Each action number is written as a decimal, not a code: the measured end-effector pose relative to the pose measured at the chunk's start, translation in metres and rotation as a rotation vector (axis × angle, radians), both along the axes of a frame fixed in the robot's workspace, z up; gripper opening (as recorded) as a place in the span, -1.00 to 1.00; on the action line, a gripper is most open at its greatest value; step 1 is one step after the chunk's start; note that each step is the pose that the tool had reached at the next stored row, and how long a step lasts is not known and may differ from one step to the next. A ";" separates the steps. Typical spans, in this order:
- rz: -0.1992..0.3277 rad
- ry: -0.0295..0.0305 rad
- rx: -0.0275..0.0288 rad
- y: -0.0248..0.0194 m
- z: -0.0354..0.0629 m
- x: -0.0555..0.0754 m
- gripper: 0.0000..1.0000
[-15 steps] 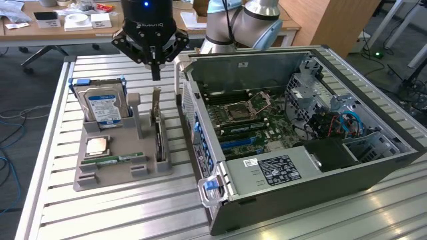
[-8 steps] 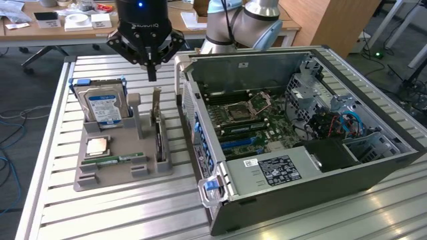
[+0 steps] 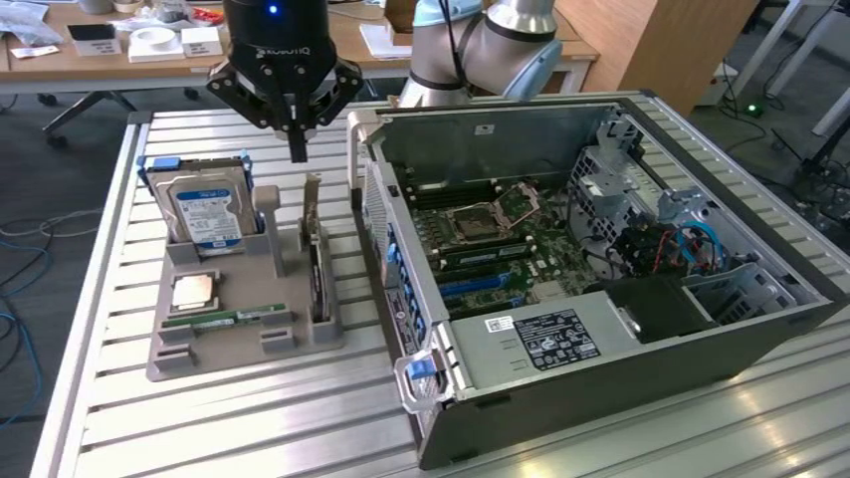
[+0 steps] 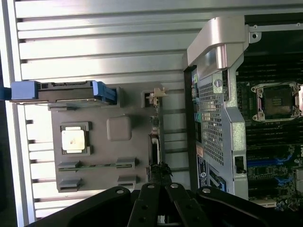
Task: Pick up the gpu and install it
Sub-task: 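Reach for the gpu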
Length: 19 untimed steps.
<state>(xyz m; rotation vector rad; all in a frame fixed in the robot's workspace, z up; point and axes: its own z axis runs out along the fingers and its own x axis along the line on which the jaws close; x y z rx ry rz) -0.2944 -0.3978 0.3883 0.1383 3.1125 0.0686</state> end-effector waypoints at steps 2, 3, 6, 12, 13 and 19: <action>0.000 0.0000 0.0000 0.0000 0.0000 0.000 -0.79; 0.000 0.0001 0.0000 0.0000 0.0000 -0.001 -0.79; 0.000 0.0002 0.0000 -0.0009 0.0000 -0.001 -0.79; 0.000 0.0000 0.0000 -0.0060 0.0000 -0.001 -0.79; 0.000 0.0001 0.0000 -0.0073 0.0000 -0.001 -0.79; 0.000 0.0000 0.0000 -0.0107 0.0000 -0.001 -0.79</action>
